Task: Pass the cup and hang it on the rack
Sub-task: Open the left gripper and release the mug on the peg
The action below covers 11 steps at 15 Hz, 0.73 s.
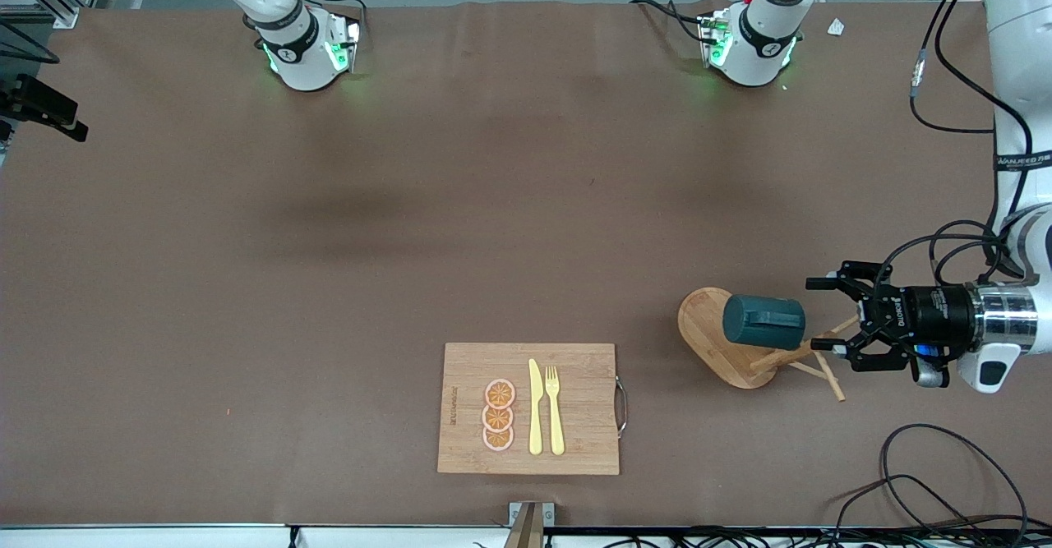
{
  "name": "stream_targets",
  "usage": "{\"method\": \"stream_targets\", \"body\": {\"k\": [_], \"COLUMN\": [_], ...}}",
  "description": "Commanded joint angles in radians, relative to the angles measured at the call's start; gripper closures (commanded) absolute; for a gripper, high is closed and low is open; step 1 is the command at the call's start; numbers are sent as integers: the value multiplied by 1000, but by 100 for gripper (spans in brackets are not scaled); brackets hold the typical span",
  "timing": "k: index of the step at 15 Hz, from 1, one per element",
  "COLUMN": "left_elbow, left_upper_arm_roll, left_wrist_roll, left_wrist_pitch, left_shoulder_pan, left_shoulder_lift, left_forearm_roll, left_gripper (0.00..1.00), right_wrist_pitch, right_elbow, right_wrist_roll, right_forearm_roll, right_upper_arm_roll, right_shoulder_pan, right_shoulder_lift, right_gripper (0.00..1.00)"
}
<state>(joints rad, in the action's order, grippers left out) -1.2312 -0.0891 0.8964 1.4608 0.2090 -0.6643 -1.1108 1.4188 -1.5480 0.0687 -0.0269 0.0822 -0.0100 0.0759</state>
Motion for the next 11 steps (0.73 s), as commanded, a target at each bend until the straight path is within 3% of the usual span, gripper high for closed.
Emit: {"method": "stream_targets", "body": {"k": [1,6,11], "left_elbow": [-17,-7,-1], "left_upper_arm_roll": [-4,-3,-14], "left_wrist_roll": [-5,-31,-175], "left_wrist_pitch": [-5,-4,-4], "left_shoulder_pan": [-3,-37,-109], "left_shoulder_lift": [60,147,248], "left_forearm_roll": [-6,17,285], "left_gripper": [0,1,1], "right_wrist_pitch": [-1,-1,-1], "right_elbow": [-12,-14,-14], "right_wrist_roll": [-6,-6,-4], "right_forearm_roll": [-13,-13,-13], "right_upper_arm_roll": [-10,-10,-10], "right_shoulder_pan": [-11,-10,-10], "right_shoulder_lift": [16,16,16], "right_gripper": [0,0,0]}}
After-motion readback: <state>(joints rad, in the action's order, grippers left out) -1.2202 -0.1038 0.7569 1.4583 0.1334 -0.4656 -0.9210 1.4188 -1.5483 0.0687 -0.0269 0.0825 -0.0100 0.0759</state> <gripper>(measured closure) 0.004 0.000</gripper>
